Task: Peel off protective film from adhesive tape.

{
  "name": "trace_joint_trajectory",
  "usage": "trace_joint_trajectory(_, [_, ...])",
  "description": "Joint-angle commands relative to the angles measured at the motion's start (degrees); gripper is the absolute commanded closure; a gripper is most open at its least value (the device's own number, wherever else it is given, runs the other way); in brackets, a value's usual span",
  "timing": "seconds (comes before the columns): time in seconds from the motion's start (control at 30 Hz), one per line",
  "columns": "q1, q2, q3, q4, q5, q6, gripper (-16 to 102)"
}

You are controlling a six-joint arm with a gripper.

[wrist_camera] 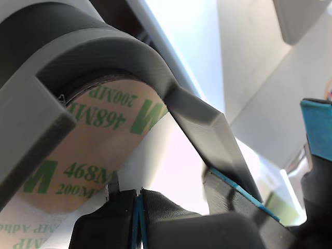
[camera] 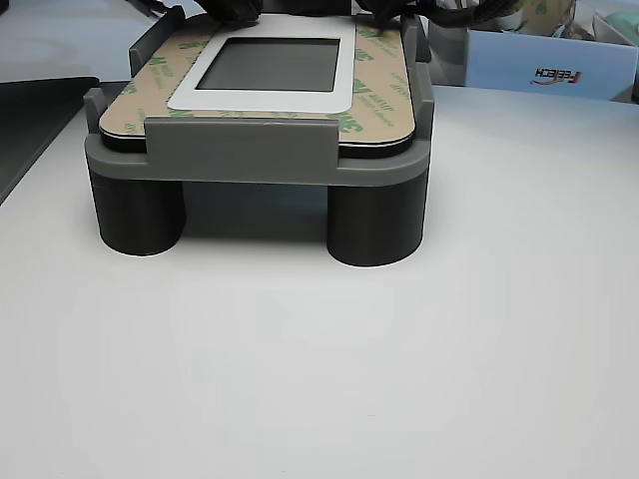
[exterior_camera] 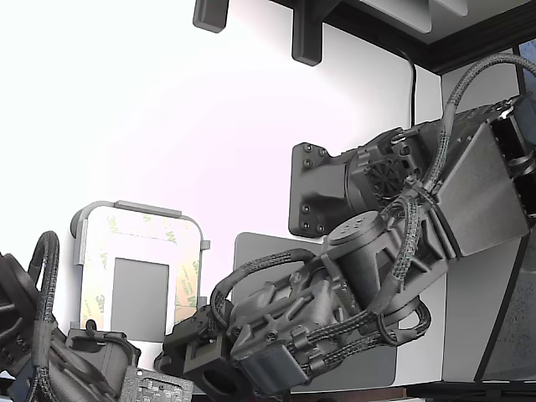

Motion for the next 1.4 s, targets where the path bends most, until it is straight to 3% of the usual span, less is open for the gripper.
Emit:
trace_joint_trajectory(0.0, [-0.44, 2.2, -1.76, -0.18, 0.0, 0.0, 97])
trace_joint_trajectory(1.37, [-1.32, -0.62, -2.9, -1.58, -0.7, -3.16, 97])
